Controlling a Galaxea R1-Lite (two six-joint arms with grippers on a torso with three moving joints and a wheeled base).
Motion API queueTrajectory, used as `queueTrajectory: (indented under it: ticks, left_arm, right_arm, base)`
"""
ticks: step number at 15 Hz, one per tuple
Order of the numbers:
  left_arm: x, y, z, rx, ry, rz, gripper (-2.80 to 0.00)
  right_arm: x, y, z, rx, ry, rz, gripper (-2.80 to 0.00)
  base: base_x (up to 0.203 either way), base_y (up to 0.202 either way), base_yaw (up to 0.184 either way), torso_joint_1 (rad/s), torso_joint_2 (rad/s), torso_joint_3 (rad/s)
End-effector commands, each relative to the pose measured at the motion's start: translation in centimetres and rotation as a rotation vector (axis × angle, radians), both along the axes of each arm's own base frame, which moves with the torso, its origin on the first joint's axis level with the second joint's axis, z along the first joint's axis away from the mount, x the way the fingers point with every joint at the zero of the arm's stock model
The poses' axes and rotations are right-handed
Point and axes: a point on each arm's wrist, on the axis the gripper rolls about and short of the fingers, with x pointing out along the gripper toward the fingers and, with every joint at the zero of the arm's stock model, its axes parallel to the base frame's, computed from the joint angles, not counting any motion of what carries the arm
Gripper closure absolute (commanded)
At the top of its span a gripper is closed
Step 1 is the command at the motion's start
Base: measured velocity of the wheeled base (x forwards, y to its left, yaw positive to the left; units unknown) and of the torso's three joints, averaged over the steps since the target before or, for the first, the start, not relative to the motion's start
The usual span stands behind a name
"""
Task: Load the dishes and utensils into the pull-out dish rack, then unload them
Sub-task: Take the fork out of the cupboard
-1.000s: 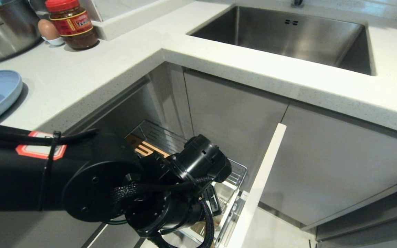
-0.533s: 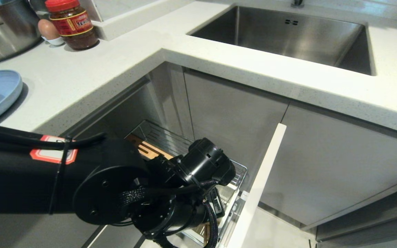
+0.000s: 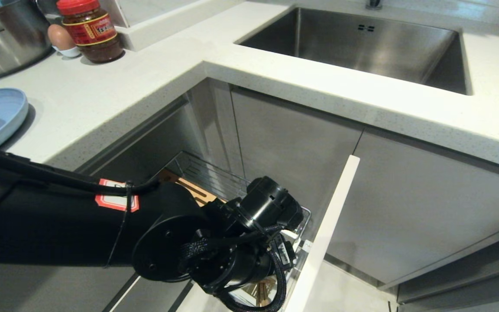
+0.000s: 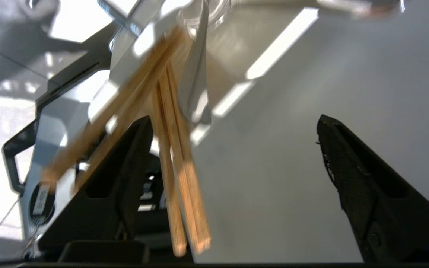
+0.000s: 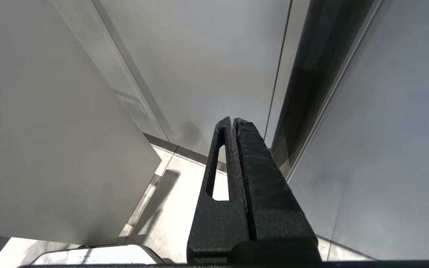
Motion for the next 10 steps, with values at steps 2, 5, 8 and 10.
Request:
queueTrajectory:
  ticks: [2,5,8,10]
  left_arm:
    - [1.2,-0.1,-1.0,0.007,0.003,0.027,-2.8]
    - [2.0,0.0,-1.0,-0.002,-0.019,0.027,-2.8]
    - [2.1,-0.2,-1.1,-0.001,-0.017,0.027,-2.8]
    - [2.1,-0.3,-1.1,-0.015,-0.005,0.014,-2.8]
  right_arm:
    - [0.0,0.0,0.0,0.0,-0.005,0.0,0.0]
    - [0.0,0.0,0.0,0.0,-0.005,0.0,0.0]
    - [0.0,0.0,0.0,0.0,-0.005,0.0,0.0]
    - [0.0,0.0,0.0,0.0,-0.005,0.0,0.0]
  base:
    - [0.0,0.0,0.0,0.0,0.0,0.0]
    - [0.0,0.0,0.0,0.0,0.0,0.0]
    - [0.0,0.0,0.0,0.0,0.0,0.0]
    - [0.0,0.0,0.0,0.0,0.0,0.0]
